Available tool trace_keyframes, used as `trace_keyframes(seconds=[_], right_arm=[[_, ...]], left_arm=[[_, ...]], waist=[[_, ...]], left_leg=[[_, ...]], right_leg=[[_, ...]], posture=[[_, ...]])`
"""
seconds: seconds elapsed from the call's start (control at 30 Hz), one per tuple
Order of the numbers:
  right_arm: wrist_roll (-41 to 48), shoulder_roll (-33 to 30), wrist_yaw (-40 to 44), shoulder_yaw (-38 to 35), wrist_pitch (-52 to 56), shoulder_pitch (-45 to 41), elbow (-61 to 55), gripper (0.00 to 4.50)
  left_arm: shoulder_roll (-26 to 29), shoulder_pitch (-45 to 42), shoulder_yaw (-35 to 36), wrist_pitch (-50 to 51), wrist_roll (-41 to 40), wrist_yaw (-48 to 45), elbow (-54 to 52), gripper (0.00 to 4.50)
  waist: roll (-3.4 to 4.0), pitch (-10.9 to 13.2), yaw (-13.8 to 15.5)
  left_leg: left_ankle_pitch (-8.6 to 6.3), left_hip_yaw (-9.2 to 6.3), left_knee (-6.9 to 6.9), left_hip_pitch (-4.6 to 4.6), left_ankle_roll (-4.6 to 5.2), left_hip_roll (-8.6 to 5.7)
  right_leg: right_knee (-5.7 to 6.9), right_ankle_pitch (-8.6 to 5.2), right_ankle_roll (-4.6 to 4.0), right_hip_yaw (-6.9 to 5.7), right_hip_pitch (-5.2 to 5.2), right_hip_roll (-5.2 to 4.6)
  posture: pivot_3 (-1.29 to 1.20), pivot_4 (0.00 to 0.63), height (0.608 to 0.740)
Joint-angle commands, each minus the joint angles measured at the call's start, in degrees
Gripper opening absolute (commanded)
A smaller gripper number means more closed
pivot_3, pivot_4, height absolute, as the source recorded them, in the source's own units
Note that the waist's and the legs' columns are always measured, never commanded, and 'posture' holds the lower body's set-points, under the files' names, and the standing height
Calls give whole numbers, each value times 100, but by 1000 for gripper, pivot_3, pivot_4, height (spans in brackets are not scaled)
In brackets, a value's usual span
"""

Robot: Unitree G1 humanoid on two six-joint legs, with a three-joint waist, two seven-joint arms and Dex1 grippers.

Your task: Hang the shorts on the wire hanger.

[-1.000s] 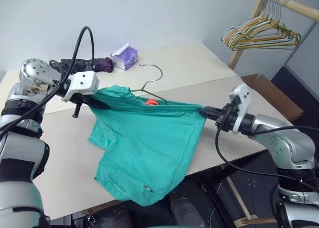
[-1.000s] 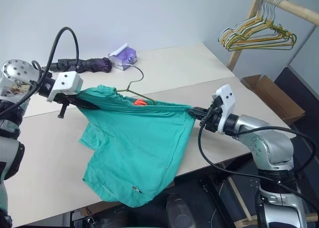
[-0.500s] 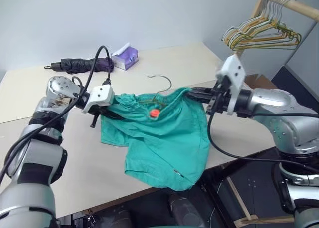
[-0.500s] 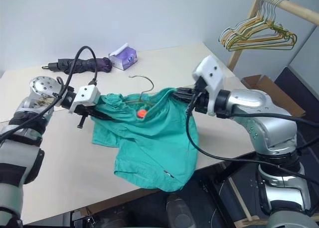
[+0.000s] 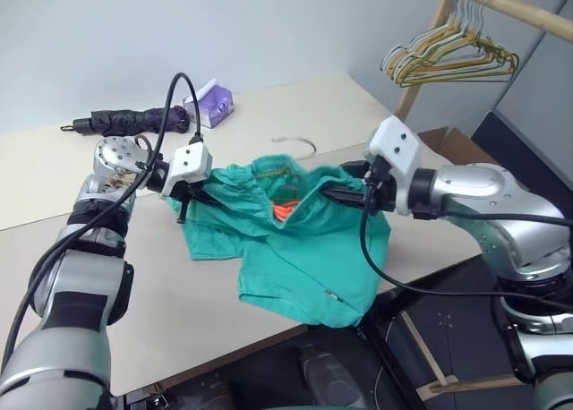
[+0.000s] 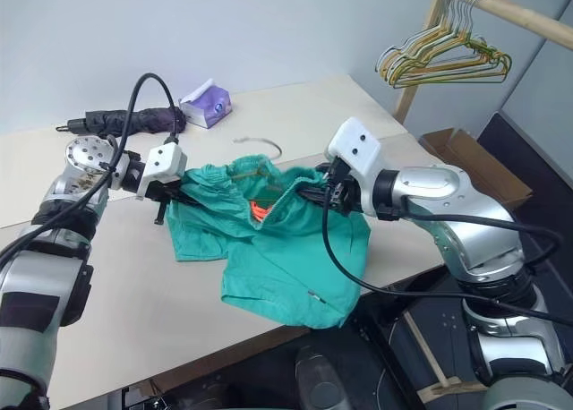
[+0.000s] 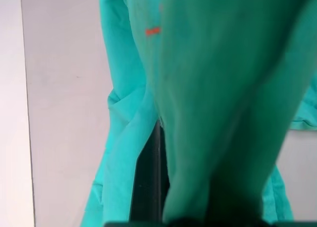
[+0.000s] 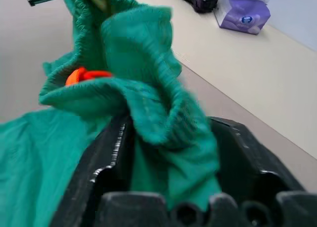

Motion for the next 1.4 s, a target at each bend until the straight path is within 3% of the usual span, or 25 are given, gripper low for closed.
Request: trace_keyframes(seconds=[0.03,0.07,0.1,0.27,0.47,0.63,0.9,1.1,1.4], right_arm=[[102,-280,264,-509,-206,-60,-183,4005],[127,-358,380,-580,-279,-47,-175,4376],[146,-410,461,-633,-317,-47,-159,4448],[177,-665,931,-796,-604,-151,63,4448],[172,-760,1204,-1049,-772,-648,1136,4448],[183,-744,1562,-669,-536,-1364,1601,4448],[26,219,1594,292,-231,-1961,1640,4448],[-251,1174,1057,410,-250,-2229,2338,4448],[-81,1549,1190,72,-355,-2110,2482,1425]], left_arm=[[104,-182,244,-6,55,-8,-35,0],[92,-201,265,-14,76,23,-23,0],[76,-214,289,-25,93,58,-13,0],[-37,-263,363,-48,193,132,5,0],[-103,-241,402,-79,215,79,-30,0],[-72,-251,429,-101,235,35,-20,0],[-95,-288,467,-96,251,4,-43,0],[-75,-274,500,-70,252,-59,-89,0],[-46,-276,539,-49,264,-143,-120,0]], waist=[[0,0,0],[0,-1,0],[0,-1,0],[1,-11,-6],[0,-12,-18],[3,-12,-60],[3,-17,-188],[3,-17,-166],[3,-17,-125]], left_leg=[[0,0,0,0,0,0],[0,0,0,1,0,1],[0,0,0,2,0,0],[0,1,0,6,0,0],[0,2,-1,10,0,-1],[0,4,-4,11,0,-1],[0,2,-5,18,0,0],[0,-4,-4,18,0,-9],[0,-9,-4,15,0,-15]], right_leg=[[0,0,0,0,0,0],[0,0,0,-1,1,0],[0,0,0,-1,1,0],[-1,0,1,-1,4,0],[0,1,2,1,6,-1],[1,2,1,3,4,-2],[12,2,1,3,5,0],[37,13,-18,2,-2,-7],[38,23,-35,0,-3,-11]], posture=[[-272,8,740],[-271,6,740],[-268,5,740],[-266,1,740],[-260,4,740],[-258,9,740],[-238,11,740],[-228,15,740],[-221,19,740]])
